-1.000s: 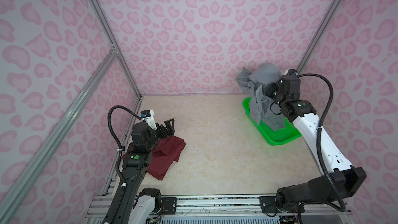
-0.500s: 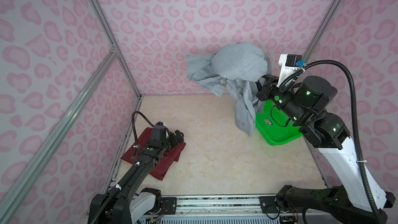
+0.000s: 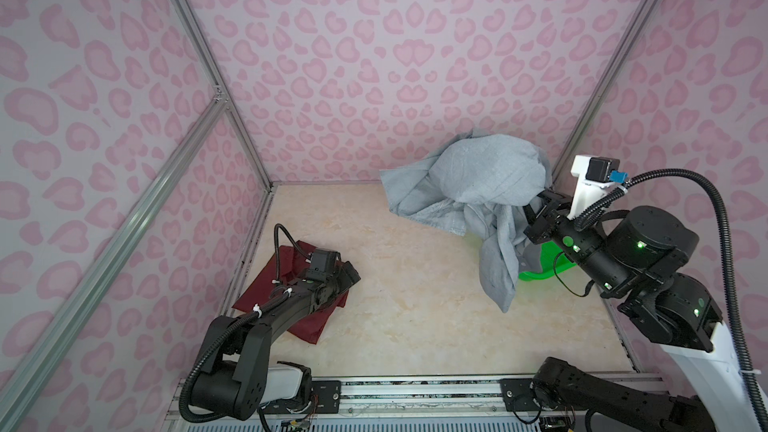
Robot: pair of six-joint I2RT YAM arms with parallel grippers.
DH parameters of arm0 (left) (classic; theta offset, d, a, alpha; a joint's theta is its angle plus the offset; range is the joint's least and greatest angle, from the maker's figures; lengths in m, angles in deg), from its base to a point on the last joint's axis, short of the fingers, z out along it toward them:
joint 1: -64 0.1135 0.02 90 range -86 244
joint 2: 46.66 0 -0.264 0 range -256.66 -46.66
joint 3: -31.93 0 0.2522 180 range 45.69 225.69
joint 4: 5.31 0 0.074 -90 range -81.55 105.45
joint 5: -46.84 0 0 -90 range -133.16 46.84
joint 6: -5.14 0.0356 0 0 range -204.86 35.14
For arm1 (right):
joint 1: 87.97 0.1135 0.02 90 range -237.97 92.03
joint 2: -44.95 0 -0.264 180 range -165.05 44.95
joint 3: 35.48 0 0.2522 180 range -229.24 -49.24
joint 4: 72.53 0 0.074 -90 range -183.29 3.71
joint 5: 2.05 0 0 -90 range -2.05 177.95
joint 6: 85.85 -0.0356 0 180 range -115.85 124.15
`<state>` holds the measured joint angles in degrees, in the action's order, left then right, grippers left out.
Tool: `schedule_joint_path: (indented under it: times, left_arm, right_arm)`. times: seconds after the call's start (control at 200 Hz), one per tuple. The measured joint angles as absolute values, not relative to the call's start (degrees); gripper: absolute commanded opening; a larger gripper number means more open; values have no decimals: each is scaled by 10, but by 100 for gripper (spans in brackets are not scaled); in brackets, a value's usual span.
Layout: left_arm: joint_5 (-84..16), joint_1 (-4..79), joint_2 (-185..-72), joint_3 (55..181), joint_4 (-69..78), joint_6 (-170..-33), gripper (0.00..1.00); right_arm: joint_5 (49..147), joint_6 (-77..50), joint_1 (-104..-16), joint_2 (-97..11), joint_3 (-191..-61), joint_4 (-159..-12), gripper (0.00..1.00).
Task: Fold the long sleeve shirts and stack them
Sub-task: 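Lift the grey shirt out of the basket and drop it on the table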
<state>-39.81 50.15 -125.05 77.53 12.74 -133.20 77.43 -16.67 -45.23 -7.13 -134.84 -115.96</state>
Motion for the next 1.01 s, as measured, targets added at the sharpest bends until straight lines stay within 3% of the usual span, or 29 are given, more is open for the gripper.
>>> schedule_joint_path:
  times: [0.325,0.561,0.696,0.776,0.826,0.921,1.006]
  left_arm:
    - [-418,572,-1273,805,134,-1331,95]
    - [-410,606,-1221,832,204,-1330,96]
    - [-399,605,-1170,853,230,-1330,96]
    - [-394,605,-1144,858,249,-1327,95]
    - [-394,604,-1131,858,260,-1324,95]
    - [-391,600,-1117,862,285,-1314,94]
    - [-391,591,-1108,865,303,-1310,94]
  right_arm:
    - [794,-257,-452,-33,-1145,-1145,0]
    - [811,-321,-464,-92,-1003,-1073,0]
    - [839,-354,-472,-148,-966,-1034,23]
    - [850,-361,-477,-170,-963,-1023,48]
    - [850,-367,-485,-183,-963,-1015,58]
    - [853,-366,-529,-214,-970,-1010,67]
    - [863,-365,-576,-246,-982,-1011,65]
